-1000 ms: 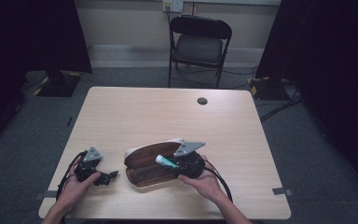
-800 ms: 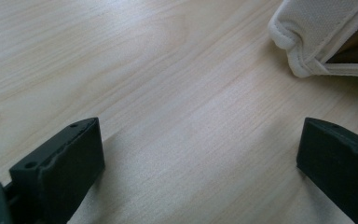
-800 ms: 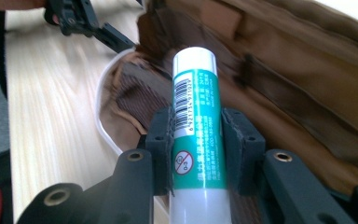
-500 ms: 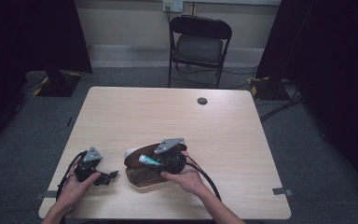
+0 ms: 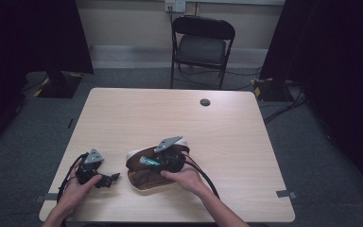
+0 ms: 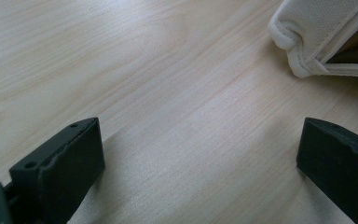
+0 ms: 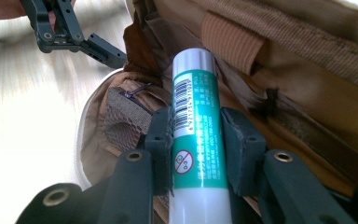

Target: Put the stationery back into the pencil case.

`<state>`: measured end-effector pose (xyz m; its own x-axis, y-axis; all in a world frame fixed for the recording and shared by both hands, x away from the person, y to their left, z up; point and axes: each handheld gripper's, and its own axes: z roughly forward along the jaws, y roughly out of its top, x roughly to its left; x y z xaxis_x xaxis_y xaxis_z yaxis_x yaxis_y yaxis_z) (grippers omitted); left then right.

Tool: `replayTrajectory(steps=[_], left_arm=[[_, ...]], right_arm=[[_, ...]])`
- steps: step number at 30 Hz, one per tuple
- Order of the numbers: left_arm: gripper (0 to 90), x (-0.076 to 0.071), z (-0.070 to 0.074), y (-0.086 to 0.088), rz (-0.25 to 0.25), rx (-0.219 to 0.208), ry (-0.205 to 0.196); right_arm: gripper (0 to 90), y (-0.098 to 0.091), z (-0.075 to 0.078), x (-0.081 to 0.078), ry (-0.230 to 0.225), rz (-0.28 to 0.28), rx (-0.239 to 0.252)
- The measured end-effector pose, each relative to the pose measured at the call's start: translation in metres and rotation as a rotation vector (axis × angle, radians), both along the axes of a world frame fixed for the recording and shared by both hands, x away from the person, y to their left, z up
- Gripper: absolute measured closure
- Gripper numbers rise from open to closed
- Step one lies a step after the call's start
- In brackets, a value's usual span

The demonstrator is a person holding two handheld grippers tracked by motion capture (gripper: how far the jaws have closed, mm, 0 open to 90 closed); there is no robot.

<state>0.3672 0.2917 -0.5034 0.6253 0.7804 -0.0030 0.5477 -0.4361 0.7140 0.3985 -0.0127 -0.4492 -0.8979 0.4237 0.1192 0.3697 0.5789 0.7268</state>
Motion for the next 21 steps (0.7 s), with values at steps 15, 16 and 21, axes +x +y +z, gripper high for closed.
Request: replayTrajectory(steps=[15, 16, 21], left_arm=[[0.2, 0.0, 0.0, 0.0, 0.0, 0.0, 0.0], [0.2, 0.0, 0.0, 0.0, 0.0, 0.0, 0.0], [0.2, 0.0, 0.0, 0.0, 0.0, 0.0, 0.0]], right_arm=[[58.1, -0.01, 0.001, 0.004, -0.006, -0.026, -0.007], [57.5, -0.011, 0.001, 0.004, -0.003, -0.032, -0.008], [55.6, -0.02, 0.001, 0.005, -0.019, -0.065, -0.006]])
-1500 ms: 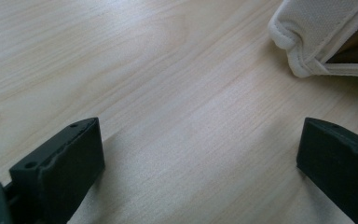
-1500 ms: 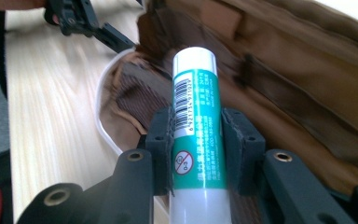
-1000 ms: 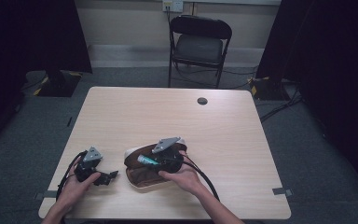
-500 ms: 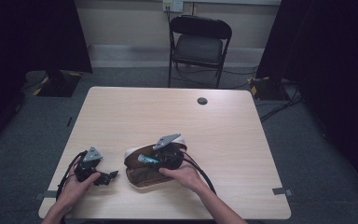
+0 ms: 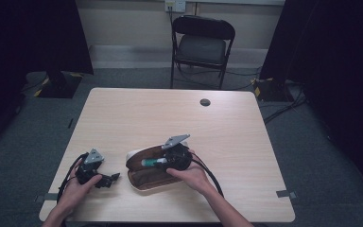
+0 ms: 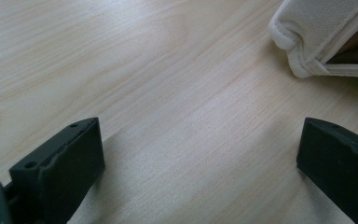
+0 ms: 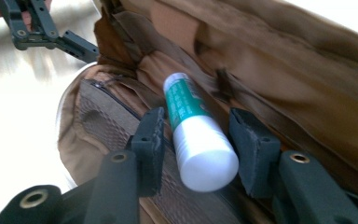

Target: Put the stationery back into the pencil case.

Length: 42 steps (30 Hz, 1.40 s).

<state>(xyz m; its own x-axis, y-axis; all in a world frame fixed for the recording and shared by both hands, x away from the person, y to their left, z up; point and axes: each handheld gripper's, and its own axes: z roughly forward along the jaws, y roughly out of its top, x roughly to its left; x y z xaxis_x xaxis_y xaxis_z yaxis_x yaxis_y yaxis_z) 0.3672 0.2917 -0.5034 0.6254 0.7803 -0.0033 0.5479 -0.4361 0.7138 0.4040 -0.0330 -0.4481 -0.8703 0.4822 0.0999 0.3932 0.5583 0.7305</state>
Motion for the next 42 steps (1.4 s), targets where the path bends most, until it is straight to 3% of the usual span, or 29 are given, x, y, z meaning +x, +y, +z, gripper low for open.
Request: replayTrajectory(steps=[8, 18, 30, 42], left_arm=[[0.1, 0.0, 0.0, 0.0, 0.0, 0.0, 0.0], [0.0, 0.001, 0.0, 0.0, 0.002, -0.003, 0.006], [0.0, 0.001, 0.0, 0.0, 0.001, -0.002, 0.005], [0.0, 0.0, 0.0, -0.001, 0.008, -0.002, 0.003]], right_arm=[[51.2, -0.017, 0.0, -0.002, -0.009, -0.066, 0.018], [51.8, -0.032, -0.004, -0.005, -0.014, -0.089, 0.028], [52.5, -0.045, -0.004, -0.012, -0.057, -0.12, 0.029], [51.7, -0.078, 0.002, -0.024, -0.079, -0.191, 0.028]])
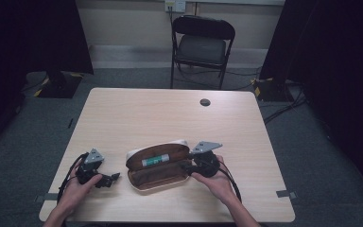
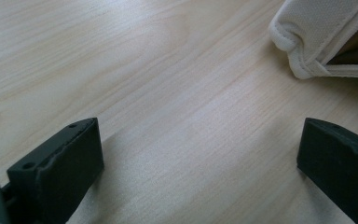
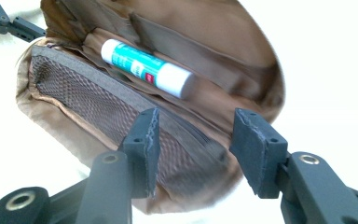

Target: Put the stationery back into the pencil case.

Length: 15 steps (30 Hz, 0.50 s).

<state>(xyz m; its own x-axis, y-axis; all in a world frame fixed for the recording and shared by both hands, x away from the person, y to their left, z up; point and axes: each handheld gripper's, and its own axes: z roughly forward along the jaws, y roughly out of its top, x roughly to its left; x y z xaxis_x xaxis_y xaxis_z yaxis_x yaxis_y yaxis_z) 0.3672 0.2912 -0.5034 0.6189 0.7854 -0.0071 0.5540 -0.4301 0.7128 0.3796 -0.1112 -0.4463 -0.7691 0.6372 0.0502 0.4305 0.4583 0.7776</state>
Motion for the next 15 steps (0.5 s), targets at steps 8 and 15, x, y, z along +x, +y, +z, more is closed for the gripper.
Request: replayTrajectory(steps=[8, 15], left_arm=[[0.0, -0.001, 0.0, 0.0, 0.003, 0.006, -0.002], [0.0, -0.001, 0.0, 0.0, 0.003, 0.006, -0.002]], right_arm=[[50.5, -0.025, 0.001, -0.003, -0.002, -0.054, -0.006], [47.4, -0.047, 0.0, -0.003, 0.0, -0.104, -0.014]])
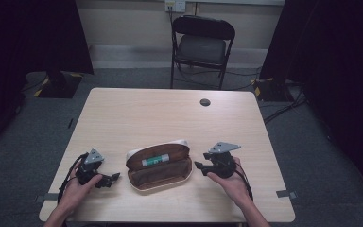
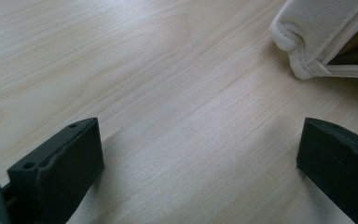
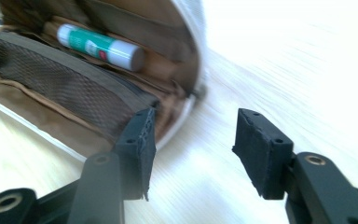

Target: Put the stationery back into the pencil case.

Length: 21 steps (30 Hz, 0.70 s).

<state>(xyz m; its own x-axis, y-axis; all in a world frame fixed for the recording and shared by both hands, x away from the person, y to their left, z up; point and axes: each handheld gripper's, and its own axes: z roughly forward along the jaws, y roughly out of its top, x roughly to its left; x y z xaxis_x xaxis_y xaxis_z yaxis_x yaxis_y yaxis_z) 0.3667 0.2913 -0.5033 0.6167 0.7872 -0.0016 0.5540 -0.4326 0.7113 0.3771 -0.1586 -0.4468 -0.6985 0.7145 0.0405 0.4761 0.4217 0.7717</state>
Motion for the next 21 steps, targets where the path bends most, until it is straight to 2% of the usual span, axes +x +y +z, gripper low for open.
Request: replayTrajectory(steps=[9, 11, 15, 21], left_arm=[[0.0, 0.0, 0.0, 0.0, 0.0, 0.001, 0.0], [0.0, 0.0, 0.0, 0.0, 0.0, 0.0, 0.0], [0.0, 0.0, 0.0, 0.0, 0.0, 0.0, 0.0], [0.0, 0.0, 0.0, 0.0, 0.0, 0.0, 0.0]], right_arm=[[44.4, -0.033, 0.0, 0.002, 0.003, -0.073, -0.009], [43.7, -0.041, -0.003, 0.004, 0.02, -0.09, 0.006], [42.2, -0.058, -0.007, 0.007, 0.026, -0.138, -0.011], [34.9, -0.083, -0.013, 0.012, 0.044, -0.206, -0.02]])
